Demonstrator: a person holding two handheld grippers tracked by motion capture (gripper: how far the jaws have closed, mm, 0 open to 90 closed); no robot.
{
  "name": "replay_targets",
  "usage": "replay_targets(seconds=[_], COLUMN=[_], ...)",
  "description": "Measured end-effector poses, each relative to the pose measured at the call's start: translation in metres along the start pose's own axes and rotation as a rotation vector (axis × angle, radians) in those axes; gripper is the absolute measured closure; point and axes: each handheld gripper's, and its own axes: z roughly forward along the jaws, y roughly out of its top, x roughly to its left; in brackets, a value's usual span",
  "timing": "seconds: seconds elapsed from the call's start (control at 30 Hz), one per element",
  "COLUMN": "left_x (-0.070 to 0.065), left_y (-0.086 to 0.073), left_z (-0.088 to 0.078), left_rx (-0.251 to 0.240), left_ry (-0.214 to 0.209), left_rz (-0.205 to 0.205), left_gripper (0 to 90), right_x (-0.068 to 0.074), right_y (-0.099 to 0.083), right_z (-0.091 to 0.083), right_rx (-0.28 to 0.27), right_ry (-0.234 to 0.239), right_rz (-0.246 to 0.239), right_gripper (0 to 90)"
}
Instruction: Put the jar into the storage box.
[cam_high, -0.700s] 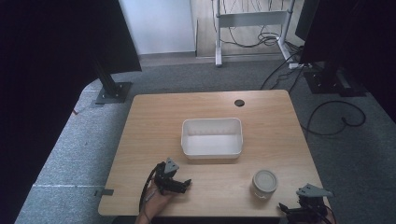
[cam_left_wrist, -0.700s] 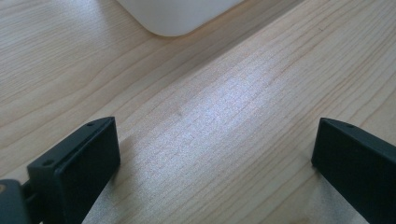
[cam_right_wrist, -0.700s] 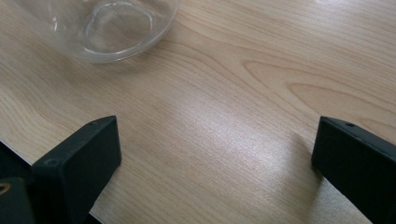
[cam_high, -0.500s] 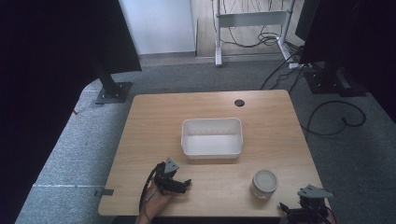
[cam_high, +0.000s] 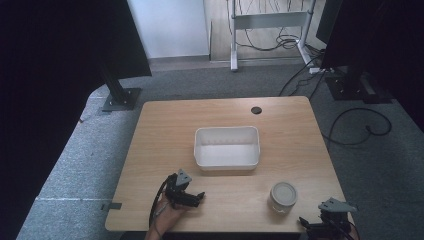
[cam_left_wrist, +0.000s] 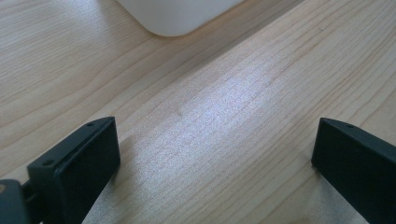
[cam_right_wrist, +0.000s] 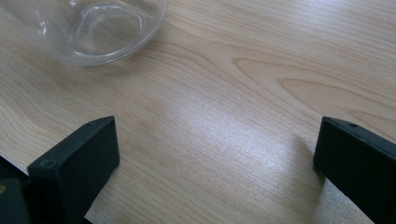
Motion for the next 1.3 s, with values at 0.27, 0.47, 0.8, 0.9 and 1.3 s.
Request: replay_targets(seconds=[0.27, 0.47, 0.8, 0.9, 1.3], left_x=[0.0, 0.0, 0.0, 0.0, 0.0], left_y=[0.0, 0.0, 0.0, 0.0, 0.0], left_z=[0.0, 0.0, 0.0, 0.0, 0.0], left_rx=[0.0, 0.0, 0.0, 0.0, 0.0], left_ry=[0.0, 0.0, 0.0, 0.0, 0.0], left_rz=[-0.001, 0.0, 0.0, 0.0, 0.0], left_gripper=[0.7, 0.8, 0.8, 0.8, 0.7], right_x=[0.0, 0.003, 0.01, 0.012, 0.022], right_y=[0.001, 0.004, 0.011, 0.012, 0.023], right_z=[-0.002, -0.005, -0.01, -0.01, -0.01], right_rx=[-0.006, -0.014, -0.04, -0.046, -0.079], right_ry=[0.009, 0.018, 0.044, 0.053, 0.091], right_rz=[0.012, 0.0, -0.016, -0.02, -0.039], right_gripper=[3.5, 3.8, 3.4, 3.4, 3.0])
